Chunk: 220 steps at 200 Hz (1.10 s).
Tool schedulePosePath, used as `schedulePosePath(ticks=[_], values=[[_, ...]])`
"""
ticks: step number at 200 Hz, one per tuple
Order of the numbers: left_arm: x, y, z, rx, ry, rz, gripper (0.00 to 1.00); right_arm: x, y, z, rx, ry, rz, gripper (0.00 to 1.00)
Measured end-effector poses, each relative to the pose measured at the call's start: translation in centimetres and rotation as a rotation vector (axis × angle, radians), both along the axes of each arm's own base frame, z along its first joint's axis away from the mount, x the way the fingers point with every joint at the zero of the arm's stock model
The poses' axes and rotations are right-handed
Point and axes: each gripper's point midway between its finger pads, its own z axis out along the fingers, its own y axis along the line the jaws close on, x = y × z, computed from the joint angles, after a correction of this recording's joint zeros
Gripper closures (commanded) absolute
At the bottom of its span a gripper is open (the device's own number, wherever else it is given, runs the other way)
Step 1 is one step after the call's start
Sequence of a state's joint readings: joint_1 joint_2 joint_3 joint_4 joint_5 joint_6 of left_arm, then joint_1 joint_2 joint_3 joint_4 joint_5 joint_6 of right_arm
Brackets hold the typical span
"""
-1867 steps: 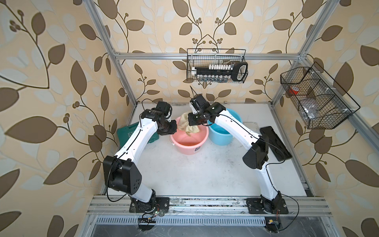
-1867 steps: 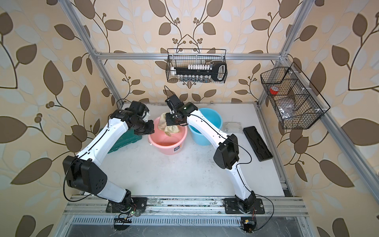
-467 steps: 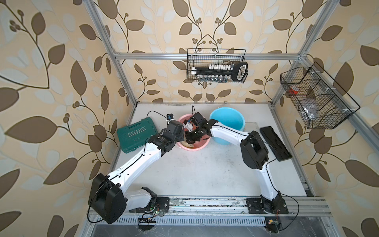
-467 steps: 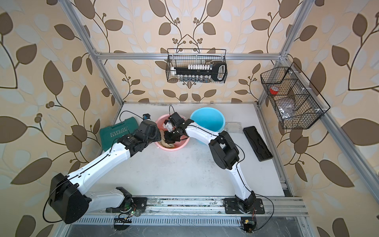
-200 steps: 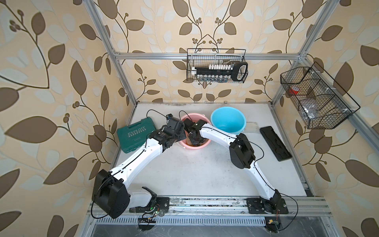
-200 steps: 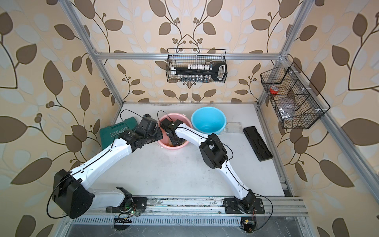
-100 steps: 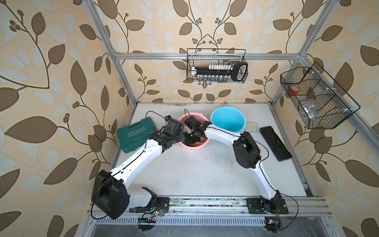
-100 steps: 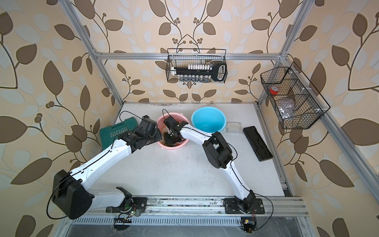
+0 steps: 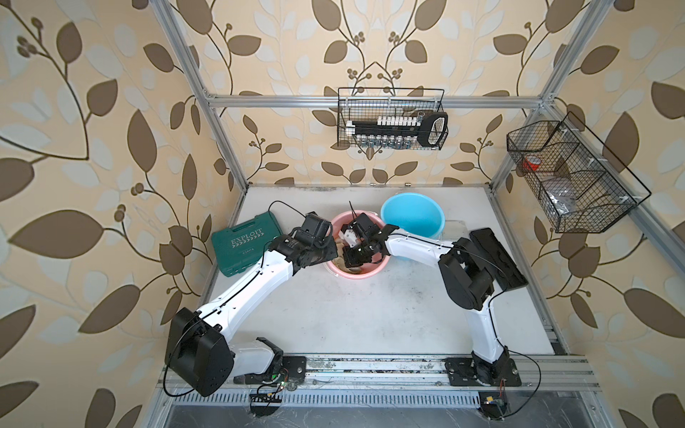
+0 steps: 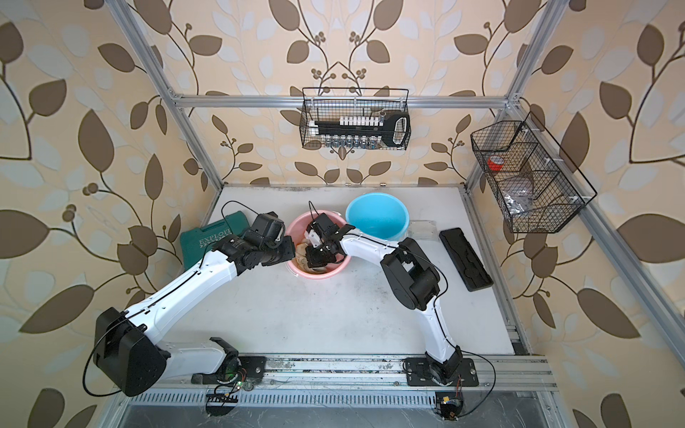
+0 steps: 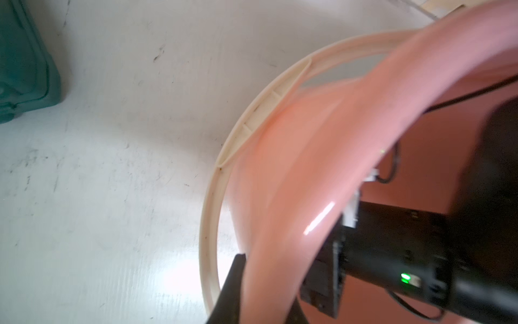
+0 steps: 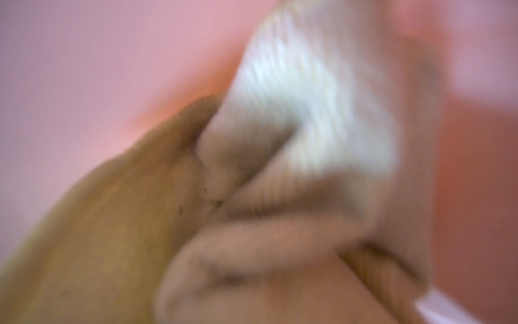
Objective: Wipe the inside of the bucket with a cloth
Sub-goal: Wipe the dirt from the inside of the bucket.
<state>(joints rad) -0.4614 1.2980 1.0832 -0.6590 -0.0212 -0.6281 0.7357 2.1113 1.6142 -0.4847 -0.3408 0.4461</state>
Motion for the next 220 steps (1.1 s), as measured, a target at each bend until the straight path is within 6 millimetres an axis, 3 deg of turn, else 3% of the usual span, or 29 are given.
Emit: schedulePosePath(ticks=[40,91,121,171,220], values=[[0.0,0.8,-0.4,0.008,0.057,0.018,1.0,1.9,-1.3,2.3,-0.209,-0.217,-0.013,1.0],[-0.5,0.9,-0.6,0.005,0.086,0.014,1.0,2.9,-3.6,2.0,-0.427,-0.349,-0.028,1.0],[-0.9,1.4,-0.4,0.02,0.112,0.018,1.0,2.6,-3.3,1.3,-0.455,-0.367,0.005,1.0],[-1.2,1.6,-0.5,0.054,0.178,0.01,1.0,2.2,-0.8,2.3,-0.426,-0.471,0.033,1.0],[-1.1,1.7,-0.3,0.057,0.184,0.018,1.0,4.0,-2.2,4.0,-0.559,-0.581,-0.022,1.0]])
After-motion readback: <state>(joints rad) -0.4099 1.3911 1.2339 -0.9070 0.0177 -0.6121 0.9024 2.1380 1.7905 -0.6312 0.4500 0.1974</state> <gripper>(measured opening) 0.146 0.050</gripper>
